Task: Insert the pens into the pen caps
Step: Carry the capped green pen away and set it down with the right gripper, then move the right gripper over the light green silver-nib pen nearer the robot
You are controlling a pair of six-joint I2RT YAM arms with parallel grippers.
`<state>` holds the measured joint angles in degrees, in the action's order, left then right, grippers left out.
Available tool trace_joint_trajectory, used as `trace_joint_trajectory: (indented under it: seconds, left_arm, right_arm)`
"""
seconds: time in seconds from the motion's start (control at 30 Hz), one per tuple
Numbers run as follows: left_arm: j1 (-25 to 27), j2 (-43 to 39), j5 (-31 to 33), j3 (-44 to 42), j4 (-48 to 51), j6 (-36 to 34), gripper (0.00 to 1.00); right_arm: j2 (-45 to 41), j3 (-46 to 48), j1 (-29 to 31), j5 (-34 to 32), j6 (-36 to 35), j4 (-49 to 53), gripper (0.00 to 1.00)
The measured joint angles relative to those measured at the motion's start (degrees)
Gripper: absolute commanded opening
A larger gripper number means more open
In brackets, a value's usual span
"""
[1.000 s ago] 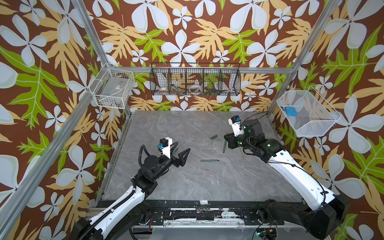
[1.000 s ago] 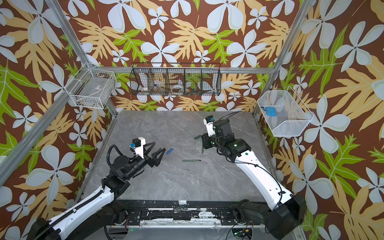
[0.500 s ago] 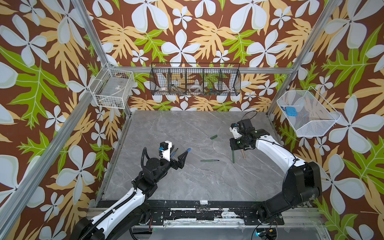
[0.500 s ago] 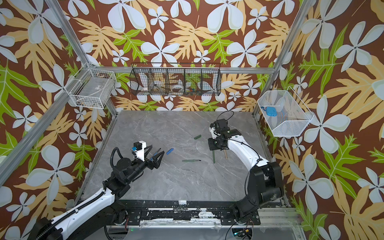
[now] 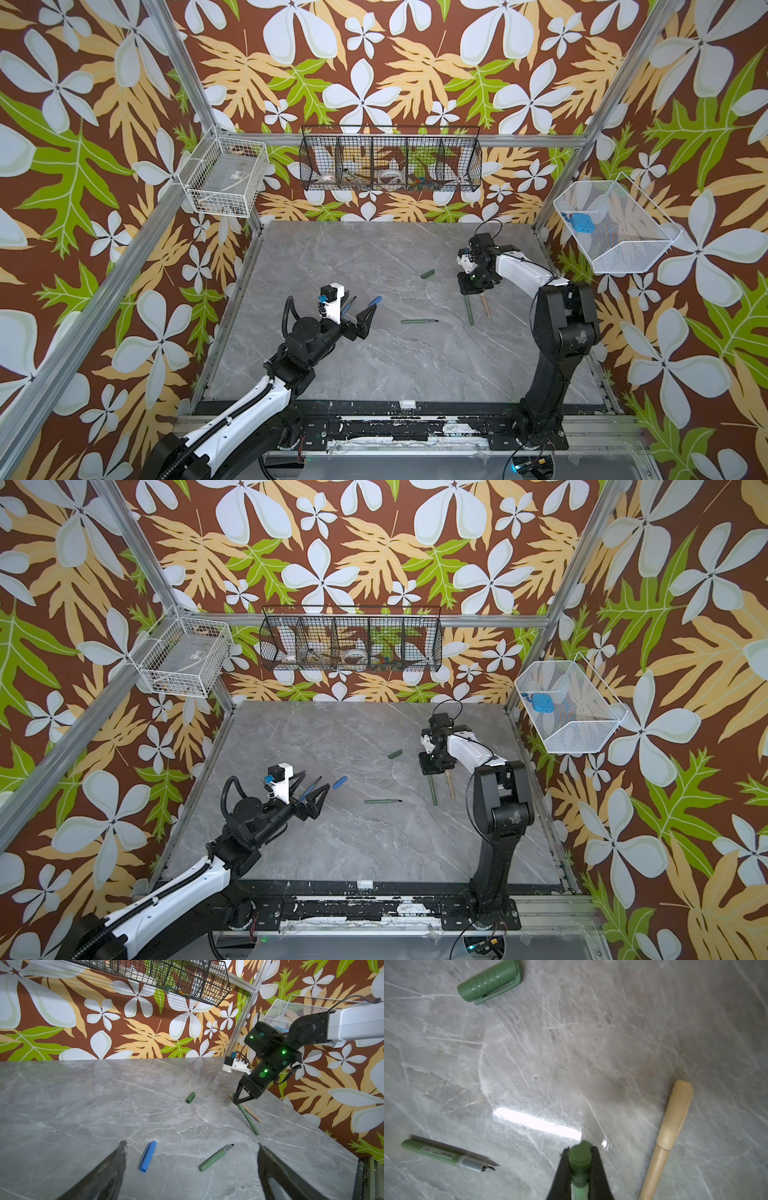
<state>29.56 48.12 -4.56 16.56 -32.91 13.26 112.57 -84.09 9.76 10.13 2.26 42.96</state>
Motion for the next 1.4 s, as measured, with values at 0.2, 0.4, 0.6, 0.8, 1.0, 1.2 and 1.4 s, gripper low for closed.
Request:
trace_joint_trajectory:
  seconds: [0.2,0.4,0.6,0.8,1.0,1.2,1.4]
  left_arm:
    - [0.0,0.26,0.0,0.0,-0.15,0.0,0.99]
    - [0.0,0.26,-0.04,0.0,-0.15,0.0,0.99]
    - [0.0,-0.02,-0.68,0.35,0.04,0.0,1.0]
    - [0.0,-0.63,-0.7,0.2,-0.04,-0.02,1.0]
    - [0.0,-0.66,0.11,-0.13,-0.2,-0.02,1.0]
    - [0.0,-1.66,1.73,-0.35,-0.31,0.0,1.0]
    - [0.0,-2.12,3.02,-0.81,-0.15,-0.02,1.0]
  right_arm:
    - [4.66,-2.89,-0.33,-0.46,-0.79,0.87,0.05]
    - [7.5,-4.9,-0.76,-1.55,-1.05,1.18,0.24]
    - [7.78,-6.45,-1.05,-1.77,-1.05,1.14,0.41]
    - [2.8,-7.02,-1.03,-1.66,-0.9,-0.46,0.44]
    - [-11.78,2.95,-0.96,3.06,2.89,-10.78,0.46]
    - [-26.16,16.7,6.6,3.23,9.53,-21.49,0.47]
    - [-40.74,36.57,13.73,-0.26,19.96,-33.83,0.48]
